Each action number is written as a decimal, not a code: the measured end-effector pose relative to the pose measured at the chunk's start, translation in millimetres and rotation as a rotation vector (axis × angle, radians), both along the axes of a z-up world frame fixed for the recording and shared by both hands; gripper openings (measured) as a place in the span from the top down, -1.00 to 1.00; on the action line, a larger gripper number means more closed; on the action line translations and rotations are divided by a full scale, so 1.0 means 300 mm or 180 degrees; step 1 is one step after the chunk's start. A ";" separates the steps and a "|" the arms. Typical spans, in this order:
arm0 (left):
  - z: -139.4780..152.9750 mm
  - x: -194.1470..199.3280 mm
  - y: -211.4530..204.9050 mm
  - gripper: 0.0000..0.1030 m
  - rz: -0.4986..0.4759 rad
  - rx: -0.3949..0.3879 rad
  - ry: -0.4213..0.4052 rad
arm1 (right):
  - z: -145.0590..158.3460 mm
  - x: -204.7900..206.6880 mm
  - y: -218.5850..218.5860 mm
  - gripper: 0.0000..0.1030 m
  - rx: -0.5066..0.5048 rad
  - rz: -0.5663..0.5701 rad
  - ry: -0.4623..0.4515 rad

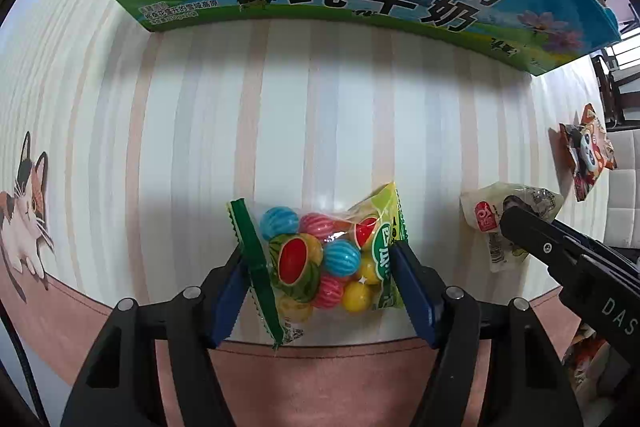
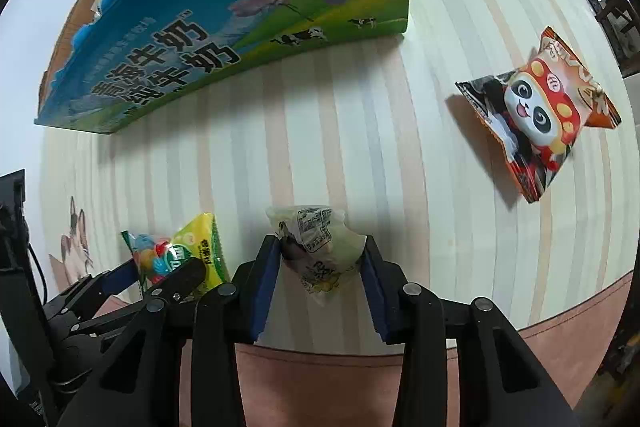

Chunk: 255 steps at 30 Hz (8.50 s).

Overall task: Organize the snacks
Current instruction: 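Hold the gumball bag with the left tool while the right tool grasps the clear candy packet, then lower both packets into the cardboard box and open both tools, then grasp the orange panda CUICUIJIAO bag with the right tool, then lower the orange bag into the cardboard box and open the right tool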

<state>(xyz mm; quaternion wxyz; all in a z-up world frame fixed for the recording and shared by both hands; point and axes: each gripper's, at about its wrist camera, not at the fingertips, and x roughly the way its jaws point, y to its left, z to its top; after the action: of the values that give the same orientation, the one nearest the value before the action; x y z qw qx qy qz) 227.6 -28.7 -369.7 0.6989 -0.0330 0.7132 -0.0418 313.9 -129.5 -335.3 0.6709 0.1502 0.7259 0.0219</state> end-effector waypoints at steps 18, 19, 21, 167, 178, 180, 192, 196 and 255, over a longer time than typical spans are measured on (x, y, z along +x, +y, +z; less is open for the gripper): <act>0.256 -0.064 0.016 -0.23 -0.0079 -0.0291 -0.0292 | 0.145 -0.011 -0.052 0.78 0.0325 -0.0072 -0.0003; 0.252 -0.059 0.020 -0.23 -0.0072 -0.0290 -0.0284 | 0.138 -0.008 -0.063 0.77 0.0352 -0.0107 0.0011; 0.239 -0.053 0.029 -0.23 -0.0053 -0.0277 -0.0254 | 0.111 0.010 -0.068 0.39 0.0390 -0.0161 0.0047; 0.334 0.190 -0.184 -0.74 -0.0012 0.0010 -0.0891 | 0.022 0.198 -0.593 -0.80 -0.0386 -0.1191 0.0225; 0.309 0.163 -0.207 -0.74 -0.0099 0.0178 -0.0923 | -0.100 0.181 -0.585 -0.31 -0.0287 -0.1237 0.0461; 0.308 0.163 -0.207 -0.74 -0.0100 0.0181 -0.0918 | -0.086 0.184 -0.570 0.03 -0.0355 -0.1115 0.0397; 0.333 0.109 -0.208 -0.74 -0.0150 0.0115 -0.0908 | 0.004 0.063 -0.490 0.12 -0.0197 -0.0683 0.0192; 0.359 0.060 -0.171 -0.73 -0.0131 0.0141 -0.0913 | 0.124 -0.006 -0.444 0.12 0.0029 -0.0570 -0.0005; 0.350 0.623 0.280 -0.96 0.0289 0.0470 -0.0952 | 0.240 0.903 0.277 -0.17 0.0587 0.0546 -0.0470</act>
<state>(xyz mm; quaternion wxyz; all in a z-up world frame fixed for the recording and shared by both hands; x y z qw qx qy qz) 414.6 55.3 -264.7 0.7990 -0.0073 0.6002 0.0378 584.9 -46.3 -263.4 0.7014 0.1467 0.6797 0.1567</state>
